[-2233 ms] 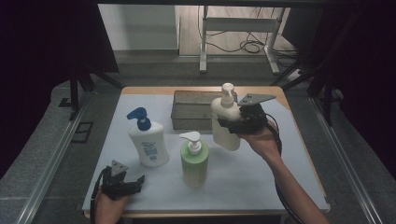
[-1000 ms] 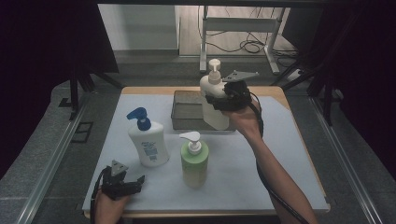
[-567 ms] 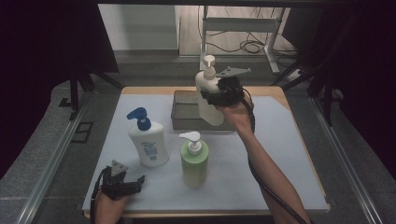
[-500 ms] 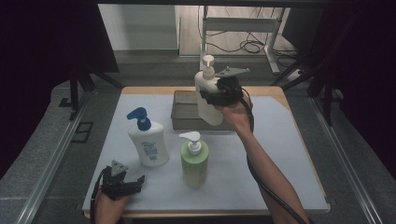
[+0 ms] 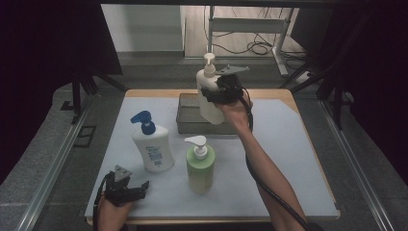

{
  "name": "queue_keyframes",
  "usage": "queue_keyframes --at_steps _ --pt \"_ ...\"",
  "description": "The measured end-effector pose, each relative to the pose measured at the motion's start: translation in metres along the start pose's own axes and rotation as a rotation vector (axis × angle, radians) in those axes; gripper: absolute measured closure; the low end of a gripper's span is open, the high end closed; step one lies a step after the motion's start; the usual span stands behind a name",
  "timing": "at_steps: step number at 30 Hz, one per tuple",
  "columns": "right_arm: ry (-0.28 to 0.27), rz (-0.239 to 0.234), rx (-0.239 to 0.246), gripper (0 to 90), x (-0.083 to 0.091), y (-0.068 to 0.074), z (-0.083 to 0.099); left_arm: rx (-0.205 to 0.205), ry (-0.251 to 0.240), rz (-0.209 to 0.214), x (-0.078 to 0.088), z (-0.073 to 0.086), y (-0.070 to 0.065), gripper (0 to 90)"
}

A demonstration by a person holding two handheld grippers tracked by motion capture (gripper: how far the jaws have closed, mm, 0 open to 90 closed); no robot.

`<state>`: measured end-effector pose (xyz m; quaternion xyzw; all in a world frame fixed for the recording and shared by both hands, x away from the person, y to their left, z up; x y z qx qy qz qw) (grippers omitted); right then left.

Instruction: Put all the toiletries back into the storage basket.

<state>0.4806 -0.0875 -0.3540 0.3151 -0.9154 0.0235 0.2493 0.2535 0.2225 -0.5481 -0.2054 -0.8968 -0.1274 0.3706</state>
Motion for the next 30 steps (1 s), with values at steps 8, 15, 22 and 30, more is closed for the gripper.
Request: queue_keyframes --at_steps 8,15,22,30 --pt "-0.001 0.014 0.003 39.3 -0.021 0.0 -0.007 0.0 0.0 0.0 0.0 0.0 0.0 10.3" --pt "-0.001 0.017 0.003 39.3 -0.036 0.002 -0.01 -0.001 0.001 0.0 0.0 0.0 0.0 10.3" --pt "-0.007 0.008 -0.014 39.3 -0.05 0.002 -0.007 -0.002 0.002 0.0 0.0 0.0 0.0 10.3" --pt "0.011 0.012 -0.016 39.3 -0.068 0.001 0.006 -0.002 0.0 0.0 0.0 0.0 0.0 10.3"
Point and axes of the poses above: each handheld gripper's, and its own axes: x roughly backward along the jaws, z roughly out of its underside, y roughly to its left, the point moved 3 cm from there along -x, roughly forward along the jaws, and after that the axes turned 9 degrees about -x, right-handed, at the moved point
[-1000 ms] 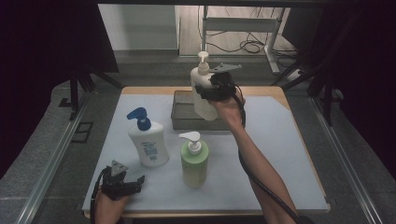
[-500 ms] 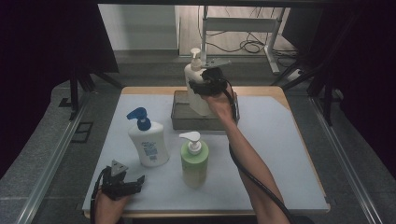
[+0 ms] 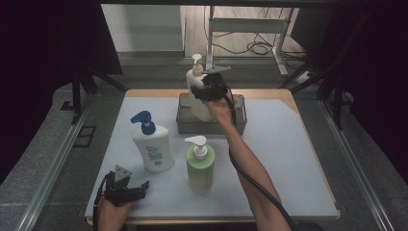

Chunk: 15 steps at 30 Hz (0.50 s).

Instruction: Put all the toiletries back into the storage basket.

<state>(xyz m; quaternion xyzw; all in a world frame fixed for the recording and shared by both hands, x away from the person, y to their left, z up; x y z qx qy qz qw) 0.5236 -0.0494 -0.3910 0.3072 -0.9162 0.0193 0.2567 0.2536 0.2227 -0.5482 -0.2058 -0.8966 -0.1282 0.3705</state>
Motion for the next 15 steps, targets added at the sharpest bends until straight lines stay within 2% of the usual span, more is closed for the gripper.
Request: queue_keyframes --at_steps 6,15 --pt "0.021 0.002 0.018 39.2 -0.009 0.004 0.011 0.0 0.002 0.0 0.0 0.0 0.0 10.3" --pt "0.04 -0.008 0.001 39.0 -0.006 0.004 0.025 0.0 0.003 0.0 0.0 0.0 0.0 10.2"
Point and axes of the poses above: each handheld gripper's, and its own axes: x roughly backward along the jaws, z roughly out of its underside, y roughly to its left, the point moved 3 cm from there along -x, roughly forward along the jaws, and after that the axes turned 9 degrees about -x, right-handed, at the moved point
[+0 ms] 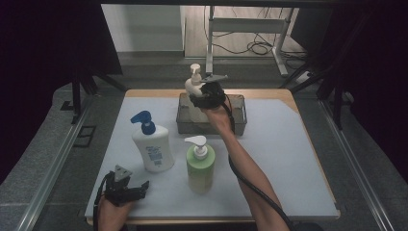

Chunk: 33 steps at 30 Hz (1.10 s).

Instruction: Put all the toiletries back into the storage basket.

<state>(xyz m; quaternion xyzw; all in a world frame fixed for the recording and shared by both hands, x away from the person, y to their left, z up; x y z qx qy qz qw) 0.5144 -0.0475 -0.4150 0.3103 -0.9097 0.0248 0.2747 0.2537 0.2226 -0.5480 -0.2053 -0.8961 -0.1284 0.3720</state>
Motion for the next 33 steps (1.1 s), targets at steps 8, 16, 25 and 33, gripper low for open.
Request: queue_keyframes --at_steps 8,16,25,33 --pt "0.028 0.003 -0.012 38.9 0.003 -0.002 0.005 0.001 0.0 0.0 0.0 0.0 0.0 10.2" --pt "0.068 0.008 -0.002 38.8 0.001 -0.001 0.014 -0.001 0.002 -0.001 0.0 0.0 0.0 10.2" --pt "0.096 0.023 0.029 38.6 0.004 0.005 0.018 0.003 0.0 -0.001 0.0 0.0 0.0 10.2" --pt "0.109 0.029 0.018 38.5 0.004 0.002 0.019 0.004 -0.001 -0.002 0.0 0.0 0.0 10.2"
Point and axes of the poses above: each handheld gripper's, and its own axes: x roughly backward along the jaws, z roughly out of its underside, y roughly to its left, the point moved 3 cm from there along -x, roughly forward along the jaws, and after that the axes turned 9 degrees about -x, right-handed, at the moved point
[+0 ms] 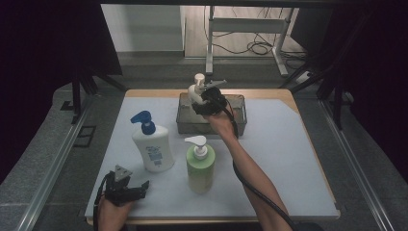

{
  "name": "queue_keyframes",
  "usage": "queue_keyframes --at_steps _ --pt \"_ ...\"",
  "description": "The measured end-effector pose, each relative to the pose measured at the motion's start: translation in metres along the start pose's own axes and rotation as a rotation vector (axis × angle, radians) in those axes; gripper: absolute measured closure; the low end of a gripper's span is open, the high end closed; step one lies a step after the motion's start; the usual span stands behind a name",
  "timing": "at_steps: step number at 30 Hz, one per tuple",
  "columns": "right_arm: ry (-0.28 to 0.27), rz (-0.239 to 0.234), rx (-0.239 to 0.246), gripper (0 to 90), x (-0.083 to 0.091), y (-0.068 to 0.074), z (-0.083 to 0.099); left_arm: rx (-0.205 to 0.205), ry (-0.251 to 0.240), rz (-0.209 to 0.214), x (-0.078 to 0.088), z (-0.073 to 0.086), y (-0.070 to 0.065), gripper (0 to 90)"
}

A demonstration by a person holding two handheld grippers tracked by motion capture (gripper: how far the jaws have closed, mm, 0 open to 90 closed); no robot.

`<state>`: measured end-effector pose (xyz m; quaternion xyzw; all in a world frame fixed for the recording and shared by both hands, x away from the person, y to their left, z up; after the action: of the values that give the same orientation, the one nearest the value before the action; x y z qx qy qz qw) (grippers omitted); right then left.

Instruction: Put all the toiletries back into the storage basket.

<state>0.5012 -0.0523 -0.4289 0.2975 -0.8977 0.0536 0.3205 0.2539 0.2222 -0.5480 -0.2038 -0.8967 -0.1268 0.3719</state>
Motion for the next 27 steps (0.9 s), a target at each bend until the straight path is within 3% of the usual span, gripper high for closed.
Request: queue_keyframes --at_steps 7,11,20,27 --pt "0.008 0.007 -0.007 38.4 -0.003 -0.004 0.006 0.0 0.0 0.0 0.0 0.0 0.0 10.2" --pt "-0.003 -0.004 -0.042 38.2 -0.003 -0.007 0.009 0.0 0.0 0.0 0.0 0.0 0.0 10.2" --pt "-0.011 -0.029 -0.038 36.7 -0.003 -0.01 0.01 0.0 0.0 0.0 0.0 0.0 0.0 10.2" --pt "-0.014 -0.06 -0.023 28.3 -0.001 -0.011 0.011 0.0 0.0 -0.001 0.0 0.0 0.0 10.2"
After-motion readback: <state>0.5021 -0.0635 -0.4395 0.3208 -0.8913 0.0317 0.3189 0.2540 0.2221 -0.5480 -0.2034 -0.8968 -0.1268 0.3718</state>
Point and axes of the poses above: each handheld gripper's, and its own axes: x roughly backward along the jaws, z roughly out of its underside, y roughly to its left, the point moved 3 cm from there along -x, roughly forward along the jaws, and after that the axes turned 9 degrees about -x, right-handed, at the moved point
